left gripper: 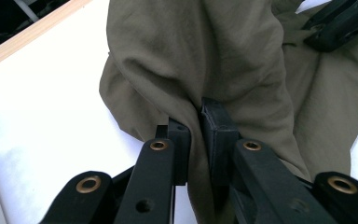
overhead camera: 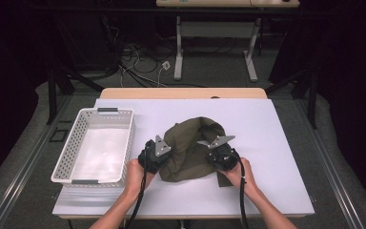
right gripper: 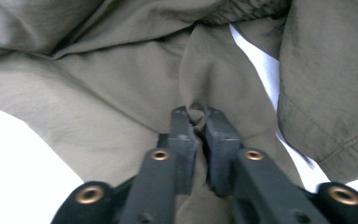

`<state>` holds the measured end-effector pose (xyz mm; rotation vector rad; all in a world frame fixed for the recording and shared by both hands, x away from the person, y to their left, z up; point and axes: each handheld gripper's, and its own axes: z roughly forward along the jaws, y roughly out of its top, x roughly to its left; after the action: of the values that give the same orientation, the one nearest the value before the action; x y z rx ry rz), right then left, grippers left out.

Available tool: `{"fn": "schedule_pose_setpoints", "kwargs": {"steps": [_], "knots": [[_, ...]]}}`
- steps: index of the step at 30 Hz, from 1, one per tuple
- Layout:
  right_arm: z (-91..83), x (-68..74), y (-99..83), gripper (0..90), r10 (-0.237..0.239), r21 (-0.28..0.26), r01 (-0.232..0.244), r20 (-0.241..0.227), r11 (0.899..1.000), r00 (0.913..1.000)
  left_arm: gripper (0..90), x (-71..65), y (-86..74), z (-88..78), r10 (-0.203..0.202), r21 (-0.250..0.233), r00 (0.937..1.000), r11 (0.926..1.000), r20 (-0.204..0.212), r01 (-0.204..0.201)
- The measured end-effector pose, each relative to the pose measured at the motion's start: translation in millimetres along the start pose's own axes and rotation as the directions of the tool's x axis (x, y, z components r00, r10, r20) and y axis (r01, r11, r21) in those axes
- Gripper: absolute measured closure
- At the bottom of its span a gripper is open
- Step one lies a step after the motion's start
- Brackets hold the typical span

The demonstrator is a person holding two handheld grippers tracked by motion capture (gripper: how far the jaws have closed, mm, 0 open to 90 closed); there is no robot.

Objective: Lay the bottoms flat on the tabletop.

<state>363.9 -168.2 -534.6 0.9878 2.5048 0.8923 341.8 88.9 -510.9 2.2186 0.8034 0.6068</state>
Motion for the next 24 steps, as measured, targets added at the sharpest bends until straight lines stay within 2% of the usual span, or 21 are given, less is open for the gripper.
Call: {"fn": "schedule_pose_setpoints", "kwargs": {"steps": [3,9,12,18,24], "knots": [[-6.5,1.5,1.8,86.2,-0.010,0.007,0.010,0.002,1.000,1.0000,82.7,0.0,-0.6,0.4,-0.010,-0.004,0.9999,0.9999,-0.005,0.010],[-22.3,2.0,2.4,86.7,-0.009,-0.017,0.010,0.012,1.000,0.9999,82.7,0.8,-1.7,1.6,-0.018,0.001,0.9998,0.9998,-0.009,0.018],[-23.9,-0.9,0.2,86.6,-0.006,-0.008,0.006,0.006,1.000,1.0000,82.7,0.7,-1.6,2.1,-0.012,0.013,0.9999,0.9998,-0.006,0.012],[-20.0,-2.2,-1.4,86.2,-0.005,0.014,0.005,-0.006,1.000,1.0000,82.6,2.7,-3.2,3.6,-0.026,0.026,0.9995,0.9993,-0.018,0.027],[-21.5,-1.8,-0.6,83.9,-0.009,-0.010,0.009,0.003,1.000,1.0000,81.2,4.9,-5.8,4.5,-0.035,0.038,0.9992,0.9987,-0.017,0.036]]}}
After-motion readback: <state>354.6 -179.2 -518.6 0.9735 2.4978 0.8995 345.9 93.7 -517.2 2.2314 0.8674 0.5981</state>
